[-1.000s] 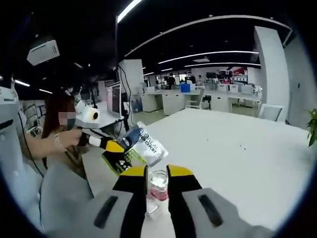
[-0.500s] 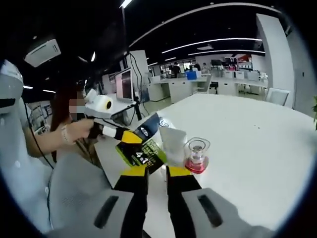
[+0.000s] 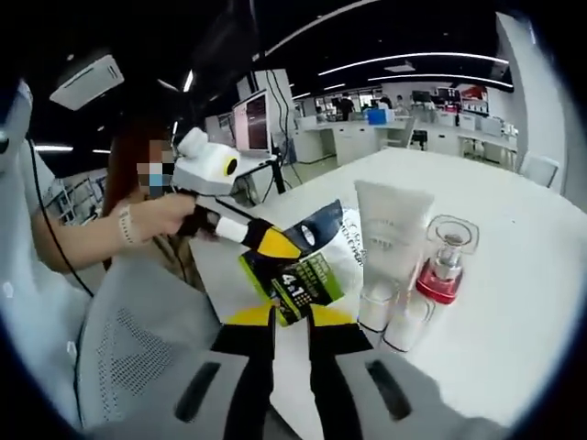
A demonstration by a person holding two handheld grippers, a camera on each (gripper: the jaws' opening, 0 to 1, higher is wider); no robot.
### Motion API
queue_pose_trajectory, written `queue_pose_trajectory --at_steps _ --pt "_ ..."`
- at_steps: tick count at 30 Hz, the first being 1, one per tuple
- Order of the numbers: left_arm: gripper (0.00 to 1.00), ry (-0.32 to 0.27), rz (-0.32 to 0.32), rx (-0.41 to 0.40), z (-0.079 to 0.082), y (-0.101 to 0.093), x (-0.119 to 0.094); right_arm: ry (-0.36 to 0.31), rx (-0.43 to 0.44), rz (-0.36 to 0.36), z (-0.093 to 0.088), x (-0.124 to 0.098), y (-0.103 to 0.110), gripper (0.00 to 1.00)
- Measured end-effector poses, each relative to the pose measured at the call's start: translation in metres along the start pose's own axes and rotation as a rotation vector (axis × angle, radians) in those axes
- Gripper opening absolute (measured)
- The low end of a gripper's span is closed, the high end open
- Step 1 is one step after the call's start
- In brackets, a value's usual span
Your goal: Arrange the skincare products in the storage area until every visible bottle or jar stands upright without overlapping.
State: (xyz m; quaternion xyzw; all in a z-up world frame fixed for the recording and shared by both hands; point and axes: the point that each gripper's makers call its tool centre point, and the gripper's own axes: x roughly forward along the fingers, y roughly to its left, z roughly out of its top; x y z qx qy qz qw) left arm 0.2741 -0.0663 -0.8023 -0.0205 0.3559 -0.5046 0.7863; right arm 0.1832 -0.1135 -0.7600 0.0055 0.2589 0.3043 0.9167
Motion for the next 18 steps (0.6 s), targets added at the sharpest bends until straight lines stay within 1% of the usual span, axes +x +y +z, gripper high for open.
queue_pose_trajectory --at_steps 3,6,8,9,10,11,13,16,18 --pt "0.0 -0.002 0.002 -0.029 -0.001 0.004 -0.003 0.01 0.004 0.024 -0.001 0.005 0.006 0.14" --pt "0.0 0.015 0.023 -0.029 -0.006 0.01 -0.002 0.008 0.015 0.03 -0.002 0.011 0.007 0.14" --pt "0.0 0.047 0.051 -0.008 -0.013 0.016 -0.001 0.012 0.021 0.027 -0.003 0.015 0.007 0.14" --pt "0.0 0.037 0.055 -0.003 -0.012 0.016 -0.001 0.018 0.018 0.021 -0.004 0.017 0.006 0.14" --pt "0.0 0.056 0.084 0.018 -0.014 0.021 -0.001 0.032 0.011 0.027 -0.007 0.023 0.009 0.13" --pt "0.0 0.085 0.114 0.057 -0.018 0.026 -0.002 0.036 0.013 0.033 -0.007 0.025 0.011 0.13" --pt "0.0 0.103 0.123 0.079 -0.021 0.025 -0.001 0.041 0.011 0.039 -0.009 0.029 0.012 0.13" --pt "0.0 0.107 0.109 0.077 -0.022 0.021 0.002 0.049 0.009 0.043 -0.01 0.035 0.014 0.13" --pt "0.0 0.119 0.119 0.096 -0.024 0.021 0.003 0.064 0.0 0.037 -0.013 0.039 0.013 0.14"
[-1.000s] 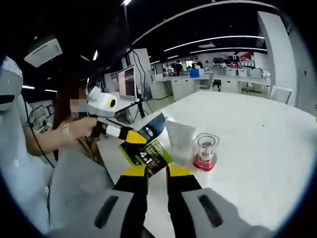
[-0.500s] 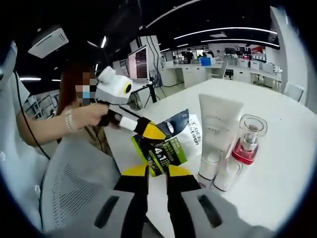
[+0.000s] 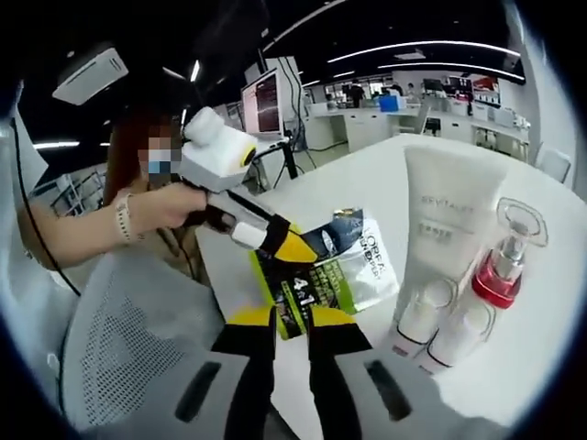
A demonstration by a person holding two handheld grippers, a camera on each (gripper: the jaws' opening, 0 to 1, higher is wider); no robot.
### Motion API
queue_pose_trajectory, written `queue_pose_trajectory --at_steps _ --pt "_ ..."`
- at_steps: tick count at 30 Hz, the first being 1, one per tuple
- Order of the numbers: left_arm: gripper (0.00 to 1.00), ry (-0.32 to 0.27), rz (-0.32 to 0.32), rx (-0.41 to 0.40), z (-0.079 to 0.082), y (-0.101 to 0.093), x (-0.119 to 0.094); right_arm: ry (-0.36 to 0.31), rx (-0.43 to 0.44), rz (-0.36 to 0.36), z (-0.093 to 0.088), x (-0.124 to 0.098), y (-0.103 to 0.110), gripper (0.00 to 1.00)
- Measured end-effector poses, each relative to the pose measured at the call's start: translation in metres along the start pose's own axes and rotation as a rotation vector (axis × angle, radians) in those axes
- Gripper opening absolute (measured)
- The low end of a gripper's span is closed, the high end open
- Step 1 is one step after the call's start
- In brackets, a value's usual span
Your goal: Arrange the skincare products in the storage area until every visible bottle or jar stands upright without overlapping.
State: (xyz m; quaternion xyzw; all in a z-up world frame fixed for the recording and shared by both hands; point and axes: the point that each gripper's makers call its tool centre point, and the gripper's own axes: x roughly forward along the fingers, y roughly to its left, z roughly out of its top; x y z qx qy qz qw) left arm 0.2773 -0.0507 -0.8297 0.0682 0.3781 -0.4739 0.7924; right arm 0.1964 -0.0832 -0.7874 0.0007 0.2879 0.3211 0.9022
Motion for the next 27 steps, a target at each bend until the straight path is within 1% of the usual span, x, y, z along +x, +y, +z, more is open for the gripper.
queue_pose_trajectory --at_steps 3,5,7,9,11,13,16,18,19,21,22,24,26,27 --pt "0.0 0.023 0.011 0.028 -0.004 -0.001 0.001 0.032 -0.01 0.003 -0.007 0.009 -0.001 0.15" --pt "0.0 0.031 0.012 0.04 -0.005 -0.002 0.001 0.04 -0.01 0.004 -0.01 0.016 0.0 0.18" --pt "0.0 0.043 0.026 0.063 -0.007 0.0 0.001 0.074 -0.049 0.002 -0.015 0.022 0.001 0.2" --pt "0.0 0.071 0.052 0.106 -0.011 0.002 0.001 0.089 -0.08 -0.004 -0.017 0.03 0.003 0.21" --pt "0.0 0.097 0.066 0.143 -0.014 0.002 0.002 0.12 -0.111 0.009 -0.022 0.037 0.007 0.25" --pt "0.0 0.098 0.062 0.139 -0.014 0.002 0.003 0.155 -0.154 0.022 -0.028 0.044 0.012 0.29" --pt "0.0 0.101 0.057 0.134 -0.015 0.0 0.003 0.185 -0.178 0.021 -0.038 0.056 0.014 0.35" --pt "0.0 0.107 0.053 0.13 -0.016 -0.001 0.003 0.201 -0.195 0.014 -0.042 0.061 0.013 0.36" --pt "0.0 0.114 0.042 0.123 -0.018 -0.003 0.003 0.223 -0.239 0.004 -0.045 0.062 0.011 0.38" --pt "0.0 0.126 0.024 0.122 -0.021 -0.007 0.005 0.225 -0.263 -0.009 -0.048 0.067 0.009 0.42" --pt "0.0 0.136 0.021 0.132 -0.022 -0.008 0.007 0.23 -0.256 -0.011 -0.051 0.07 0.01 0.44" --pt "0.01 0.158 0.02 0.146 -0.027 -0.008 0.008 0.241 -0.276 -0.004 -0.057 0.072 0.011 0.45" --pt "0.02 0.178 0.012 0.142 -0.032 -0.009 0.008 0.264 -0.279 0.001 -0.063 0.072 0.01 0.45" --pt "0.03 0.189 0.011 0.141 -0.034 -0.009 0.009 0.264 -0.289 0.001 -0.063 0.071 0.009 0.44"
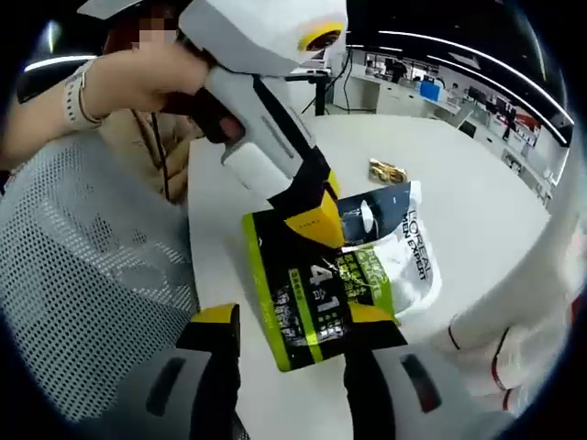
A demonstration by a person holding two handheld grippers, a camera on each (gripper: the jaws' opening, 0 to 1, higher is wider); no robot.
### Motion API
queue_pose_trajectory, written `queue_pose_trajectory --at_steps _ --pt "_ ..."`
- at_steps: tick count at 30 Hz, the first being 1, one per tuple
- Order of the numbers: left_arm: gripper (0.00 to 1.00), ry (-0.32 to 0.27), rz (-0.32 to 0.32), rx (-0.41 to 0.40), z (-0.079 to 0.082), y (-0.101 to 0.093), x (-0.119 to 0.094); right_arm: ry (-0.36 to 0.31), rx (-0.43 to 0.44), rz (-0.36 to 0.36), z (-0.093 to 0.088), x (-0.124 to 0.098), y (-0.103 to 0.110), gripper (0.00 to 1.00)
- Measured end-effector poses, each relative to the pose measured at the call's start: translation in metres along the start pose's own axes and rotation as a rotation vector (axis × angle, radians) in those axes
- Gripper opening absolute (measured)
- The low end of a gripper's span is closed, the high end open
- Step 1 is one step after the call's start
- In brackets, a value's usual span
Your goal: Arrange the skincare products in the storage area until every visible bottle or jar stands upright without overlapping.
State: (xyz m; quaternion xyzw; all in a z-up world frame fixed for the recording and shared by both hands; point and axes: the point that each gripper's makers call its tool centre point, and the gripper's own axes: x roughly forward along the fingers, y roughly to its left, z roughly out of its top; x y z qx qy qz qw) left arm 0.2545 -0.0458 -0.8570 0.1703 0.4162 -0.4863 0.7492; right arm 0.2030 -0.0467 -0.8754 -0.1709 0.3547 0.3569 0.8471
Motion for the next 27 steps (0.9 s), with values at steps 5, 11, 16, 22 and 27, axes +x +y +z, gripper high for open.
queue_pose_trajectory --at_steps 5,11,16,22,27 --pt "0.06 0.026 -0.021 0.007 -0.004 0.0 0.004 0.025 -0.027 -0.039 -0.008 -0.003 -0.013 0.44" --pt "0.12 0.038 -0.044 0.038 -0.006 -0.003 0.007 0.057 -0.008 -0.05 -0.02 -0.008 -0.021 0.47" --pt "0.17 0.02 -0.066 0.032 -0.003 -0.002 0.008 0.049 -0.001 -0.052 -0.02 -0.01 -0.023 0.44" --pt "0.18 -0.012 -0.065 0.011 0.009 0.011 0.012 0.054 0.007 -0.052 -0.022 -0.01 -0.022 0.43" --pt "0.21 -0.01 -0.053 0.026 0.013 0.017 0.019 0.055 0.007 -0.048 -0.023 -0.012 -0.022 0.42"
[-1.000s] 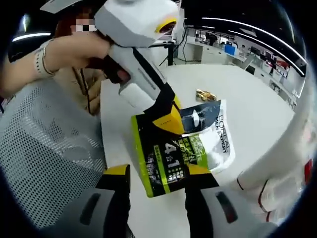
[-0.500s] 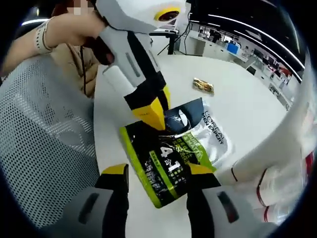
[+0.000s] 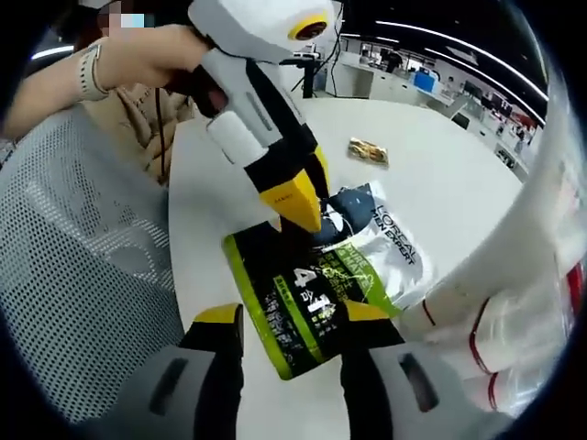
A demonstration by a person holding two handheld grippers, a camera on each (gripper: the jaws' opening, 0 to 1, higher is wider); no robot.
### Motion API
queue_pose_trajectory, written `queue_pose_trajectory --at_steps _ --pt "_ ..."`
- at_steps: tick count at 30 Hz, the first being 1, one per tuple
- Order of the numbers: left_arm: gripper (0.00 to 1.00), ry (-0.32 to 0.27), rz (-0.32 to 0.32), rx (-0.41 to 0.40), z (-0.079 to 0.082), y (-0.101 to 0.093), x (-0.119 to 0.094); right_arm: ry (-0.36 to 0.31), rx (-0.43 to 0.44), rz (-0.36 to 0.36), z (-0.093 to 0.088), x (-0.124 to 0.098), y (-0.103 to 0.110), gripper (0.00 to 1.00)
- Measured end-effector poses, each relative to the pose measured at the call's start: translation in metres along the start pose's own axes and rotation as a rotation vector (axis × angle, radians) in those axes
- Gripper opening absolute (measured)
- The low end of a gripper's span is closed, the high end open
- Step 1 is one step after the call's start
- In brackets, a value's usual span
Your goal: Arrange the skincare products in the storage area until every visible bottle or jar stands upright without overlapping.
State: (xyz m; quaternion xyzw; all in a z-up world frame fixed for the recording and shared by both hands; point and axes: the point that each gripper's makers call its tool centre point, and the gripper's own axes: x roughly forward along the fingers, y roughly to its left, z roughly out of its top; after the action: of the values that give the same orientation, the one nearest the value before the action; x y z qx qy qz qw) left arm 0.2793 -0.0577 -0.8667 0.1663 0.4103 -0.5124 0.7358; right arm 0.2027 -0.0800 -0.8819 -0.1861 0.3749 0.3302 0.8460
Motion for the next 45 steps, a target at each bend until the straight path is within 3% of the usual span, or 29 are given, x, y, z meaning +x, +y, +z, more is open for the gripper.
queue_pose_trajectory --at_steps 7,13,22,45 --pt "0.24 0.019 -0.021 0.026 0.0 0.005 0.012 -0.006 0.004 0.017 -0.001 -0.001 0.0 0.42" --pt "0.22 0.003 -0.03 0.011 0.004 0.003 0.014 -0.013 0.019 0.024 -0.002 -0.002 -0.001 0.4" --pt "0.22 -0.01 -0.026 -0.001 0.013 0.016 0.02 -0.013 0.041 0.024 -0.003 -0.003 -0.002 0.38" --pt "0.26 -0.044 0.074 0.014 0.034 0.049 0.029 -0.015 0.05 0.008 -0.004 -0.004 -0.008 0.33"
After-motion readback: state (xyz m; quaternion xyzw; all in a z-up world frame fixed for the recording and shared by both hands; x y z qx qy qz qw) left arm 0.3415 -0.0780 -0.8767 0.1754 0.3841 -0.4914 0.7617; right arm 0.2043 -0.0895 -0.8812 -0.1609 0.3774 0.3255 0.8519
